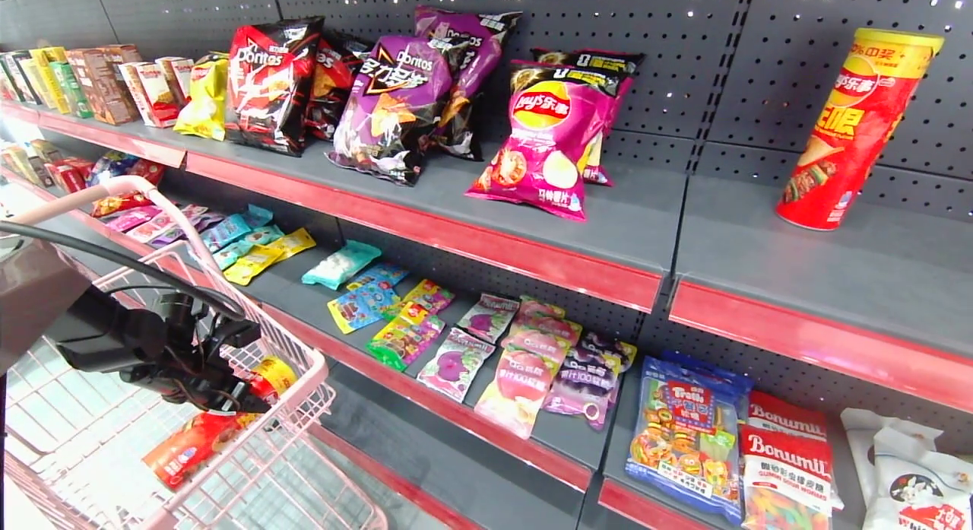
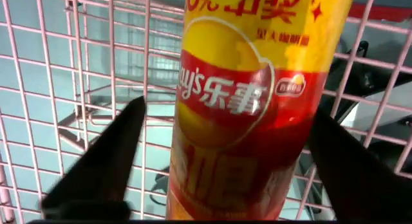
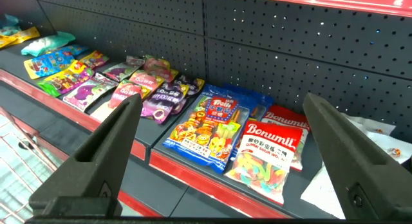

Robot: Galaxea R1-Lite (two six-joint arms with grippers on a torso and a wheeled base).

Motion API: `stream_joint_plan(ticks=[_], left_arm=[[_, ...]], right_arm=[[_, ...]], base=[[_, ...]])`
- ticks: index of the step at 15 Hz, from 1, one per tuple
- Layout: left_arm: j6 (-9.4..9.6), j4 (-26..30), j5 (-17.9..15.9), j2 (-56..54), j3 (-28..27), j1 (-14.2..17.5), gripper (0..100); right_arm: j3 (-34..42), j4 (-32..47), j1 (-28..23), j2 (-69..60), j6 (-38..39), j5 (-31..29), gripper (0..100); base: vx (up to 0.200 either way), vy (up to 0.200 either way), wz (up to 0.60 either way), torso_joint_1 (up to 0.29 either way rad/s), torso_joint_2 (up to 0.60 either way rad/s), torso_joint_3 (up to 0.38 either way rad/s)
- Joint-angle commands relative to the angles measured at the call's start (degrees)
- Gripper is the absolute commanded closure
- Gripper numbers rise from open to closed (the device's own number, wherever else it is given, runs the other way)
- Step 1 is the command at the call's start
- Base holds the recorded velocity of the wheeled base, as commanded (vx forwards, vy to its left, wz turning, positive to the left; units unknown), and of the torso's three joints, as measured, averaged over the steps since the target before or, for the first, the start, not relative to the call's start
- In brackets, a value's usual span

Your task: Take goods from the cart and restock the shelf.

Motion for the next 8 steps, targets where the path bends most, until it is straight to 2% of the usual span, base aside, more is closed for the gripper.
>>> stream_joint_plan(ticks=[1,8], left_arm=[[-0.78,1.85,-0.1,0.8,-1.84,-0.6,100],[-0.95,2.2,-0.54,0.89,-0.7,-0.51,100]], right_arm=[[0.0,-0.01,0.04,-0.02,0.0,0.02,0],[0.0,-0.01,0.04,-0.02,0.0,0.11,0]], base=[[0.0,0.0,0.0,0.0,0.0,0.0],[0.0,0.0,0.0,0.0,0.0,0.0]])
